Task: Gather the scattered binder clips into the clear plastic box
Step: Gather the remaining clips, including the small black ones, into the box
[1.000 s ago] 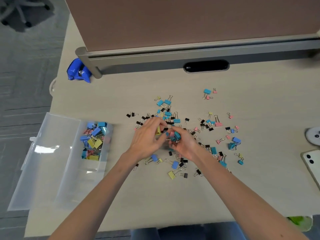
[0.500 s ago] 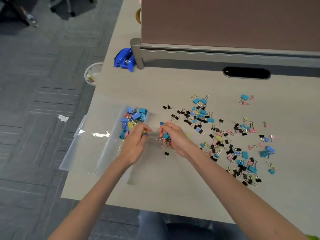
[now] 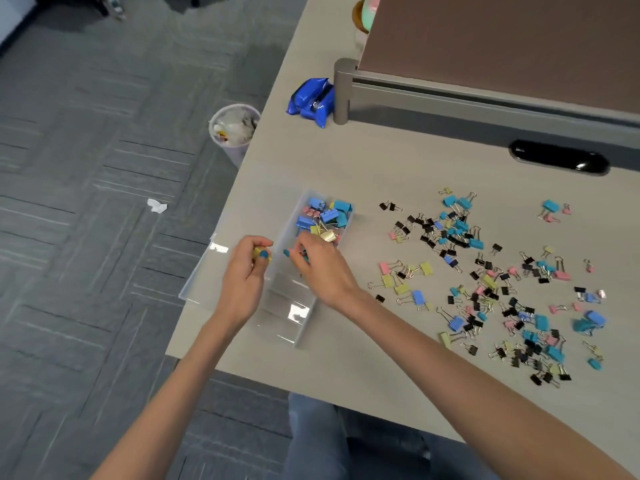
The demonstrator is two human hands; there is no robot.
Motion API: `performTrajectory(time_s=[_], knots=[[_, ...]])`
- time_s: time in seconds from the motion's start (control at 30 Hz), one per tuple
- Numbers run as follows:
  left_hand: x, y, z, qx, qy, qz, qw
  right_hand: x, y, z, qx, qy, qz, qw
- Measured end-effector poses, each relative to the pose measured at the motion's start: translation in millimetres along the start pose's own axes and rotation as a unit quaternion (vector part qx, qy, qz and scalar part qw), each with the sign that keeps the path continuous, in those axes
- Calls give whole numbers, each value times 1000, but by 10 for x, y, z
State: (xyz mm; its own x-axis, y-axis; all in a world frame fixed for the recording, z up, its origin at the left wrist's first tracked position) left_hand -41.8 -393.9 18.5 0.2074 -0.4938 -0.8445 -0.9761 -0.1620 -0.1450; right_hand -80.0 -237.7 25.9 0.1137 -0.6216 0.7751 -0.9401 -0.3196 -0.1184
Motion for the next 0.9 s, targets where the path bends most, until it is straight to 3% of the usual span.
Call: performTrajectory(time_s=[0.13, 0.27, 0.63, 0.9], knots=[[109, -37, -76, -22, -18, -13, 1000, 54, -35, 270, -96, -216, -168, 957], [185, -99, -112, -22, -17, -20, 999, -47, -74, 396, -137, -311, -196, 920], [219, -124, -89, -26, 25, 6, 999, -176, -134, 443, -67, -242, -140, 958], [118, -128, -16, -23, 7, 12, 1000, -261, -289, 259, -81, -175, -149, 970]])
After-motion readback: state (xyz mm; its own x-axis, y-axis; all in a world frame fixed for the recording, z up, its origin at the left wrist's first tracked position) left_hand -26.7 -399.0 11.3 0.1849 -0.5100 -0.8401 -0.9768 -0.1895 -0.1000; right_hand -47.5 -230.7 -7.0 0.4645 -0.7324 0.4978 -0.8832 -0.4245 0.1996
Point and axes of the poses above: each hand's wrist, its own y-axis towards the middle knuckle, its own z-axis out of the palm, x = y × z, the point moved 2 cm from there along y, towards the middle knuckle, and after that the axes turned 3 degrees about y, right-handed, at the moved point
